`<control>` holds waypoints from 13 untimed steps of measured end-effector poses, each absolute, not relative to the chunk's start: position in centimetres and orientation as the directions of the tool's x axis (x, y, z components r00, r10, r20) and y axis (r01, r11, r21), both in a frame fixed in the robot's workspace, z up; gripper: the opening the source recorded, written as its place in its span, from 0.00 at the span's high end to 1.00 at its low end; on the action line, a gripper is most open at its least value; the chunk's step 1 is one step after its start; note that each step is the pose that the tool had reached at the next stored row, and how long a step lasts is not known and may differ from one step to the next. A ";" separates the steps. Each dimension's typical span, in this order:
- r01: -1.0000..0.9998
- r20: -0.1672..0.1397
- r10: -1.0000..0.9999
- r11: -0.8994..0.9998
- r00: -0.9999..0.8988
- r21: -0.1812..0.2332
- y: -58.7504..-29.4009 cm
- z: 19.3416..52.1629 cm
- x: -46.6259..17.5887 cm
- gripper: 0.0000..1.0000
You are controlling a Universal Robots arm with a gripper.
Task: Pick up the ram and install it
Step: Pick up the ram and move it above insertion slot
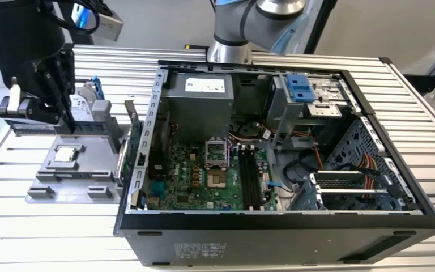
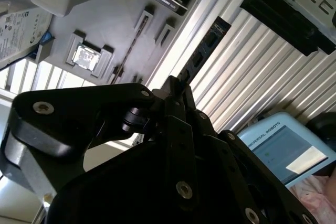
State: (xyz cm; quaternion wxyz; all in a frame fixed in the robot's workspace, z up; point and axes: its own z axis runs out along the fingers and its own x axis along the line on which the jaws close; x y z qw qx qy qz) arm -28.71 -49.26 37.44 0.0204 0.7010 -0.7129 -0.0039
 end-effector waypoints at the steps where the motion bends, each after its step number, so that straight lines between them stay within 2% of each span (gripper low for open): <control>1: -0.999 0.024 -1.000 0.017 -0.017 0.034 -49.3 37.4 -28.6 1.00; 13: -0.999 0.024 -1.000 0.017 -0.017 0.034 -49.3 37.4 -27.5 1.00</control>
